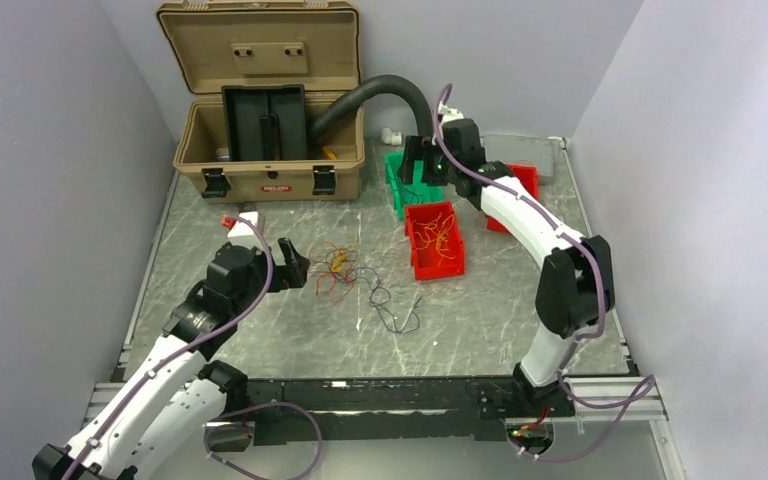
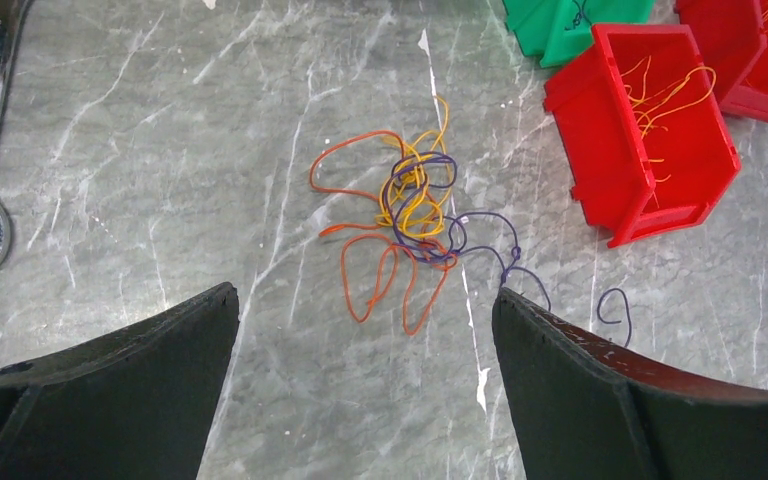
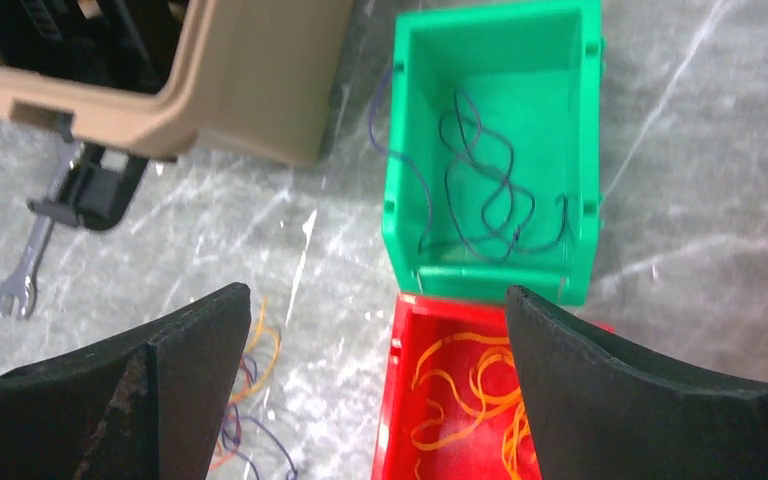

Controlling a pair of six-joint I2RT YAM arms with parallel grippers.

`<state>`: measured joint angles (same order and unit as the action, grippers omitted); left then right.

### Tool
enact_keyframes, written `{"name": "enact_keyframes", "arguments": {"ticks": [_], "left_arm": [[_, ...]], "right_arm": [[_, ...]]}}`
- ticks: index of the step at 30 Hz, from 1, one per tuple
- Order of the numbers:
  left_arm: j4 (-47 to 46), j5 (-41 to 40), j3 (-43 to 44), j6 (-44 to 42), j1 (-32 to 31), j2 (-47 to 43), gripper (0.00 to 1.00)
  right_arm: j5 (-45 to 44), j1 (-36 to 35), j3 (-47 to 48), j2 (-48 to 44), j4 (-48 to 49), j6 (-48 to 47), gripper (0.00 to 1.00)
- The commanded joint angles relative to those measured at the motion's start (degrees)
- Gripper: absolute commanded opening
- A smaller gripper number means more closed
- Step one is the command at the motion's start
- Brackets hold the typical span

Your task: Untangle the cables

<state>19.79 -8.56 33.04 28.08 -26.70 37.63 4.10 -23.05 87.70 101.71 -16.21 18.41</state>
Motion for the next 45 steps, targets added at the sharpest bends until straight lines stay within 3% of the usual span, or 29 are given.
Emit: {"name": "enact_keyframes", "arguments": {"ticks": [1, 16, 25, 31, 39, 45], "left_arm": [[1.45, 1.45, 2.64, -1.12, 0.03, 0.86, 0.99], [-2.16, 9.68, 1.55, 5.56, -0.05, 12.6, 0.99], [-7.59, 9.89, 2.31, 6.68, -0.15, 22.06, 0.99], [-9.53, 8.73, 5.37, 5.36, -0.2, 30.84, 0.98], [-11.62, 6.47, 7.25, 4.78, -0.19, 38.3, 0.86], [-13.07, 7.94, 7.17, 4.18, -0.19, 39.5, 0.62]], "right_arm": [[0.63, -1.38, -7.34, -7.38, 3.91, -0.12, 1.0], [-6.81, -11.02, -24.83, -19.91, 4.02, 2.69, 0.98], [-15.29, -16.69, -30.02, -19.05, 1.1, 4.79, 0.96], [-23.41, -16.3, -30.08, -14.02, -0.99, 4.02, 0.85], [-28.06, -10.93, -27.57, -7.39, -3.66, 6.74, 0.77], [-25.17, -11.26, -30.87, -12.14, 0.76, 4.88, 0.79]]}}
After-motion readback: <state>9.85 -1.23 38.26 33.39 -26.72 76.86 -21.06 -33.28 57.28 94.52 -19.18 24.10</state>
